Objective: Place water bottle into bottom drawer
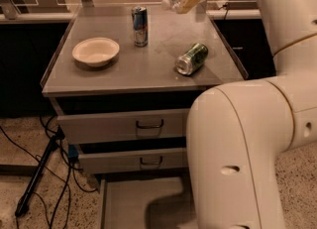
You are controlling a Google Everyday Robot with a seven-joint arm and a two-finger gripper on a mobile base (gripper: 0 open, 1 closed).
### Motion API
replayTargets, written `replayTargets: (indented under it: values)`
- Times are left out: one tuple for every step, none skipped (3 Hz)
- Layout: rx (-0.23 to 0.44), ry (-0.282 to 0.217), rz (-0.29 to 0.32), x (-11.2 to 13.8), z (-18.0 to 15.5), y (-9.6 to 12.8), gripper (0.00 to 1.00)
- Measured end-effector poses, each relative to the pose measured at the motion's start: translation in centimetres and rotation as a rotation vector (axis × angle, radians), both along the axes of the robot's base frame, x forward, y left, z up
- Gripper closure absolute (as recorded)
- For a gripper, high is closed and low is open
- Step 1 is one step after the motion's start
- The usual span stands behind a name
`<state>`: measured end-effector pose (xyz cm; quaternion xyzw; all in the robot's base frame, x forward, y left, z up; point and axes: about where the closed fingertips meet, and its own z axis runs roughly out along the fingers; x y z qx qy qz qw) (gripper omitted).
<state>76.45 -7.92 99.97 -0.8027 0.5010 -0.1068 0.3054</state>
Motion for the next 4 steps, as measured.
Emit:
replayTargets:
  values:
    - [0.029,0.018,0.030,-1.4,0.1,0.3,1.00]
    - [0.050,0.079,0.087,-4.3,-1.5,1.8,1.00]
    - [0.061,0.084,0.092,-4.7,-1.5,1.9,1.00]
    - [0.099,0.101,0.109,-6.3,-1.5,1.9,1.00]
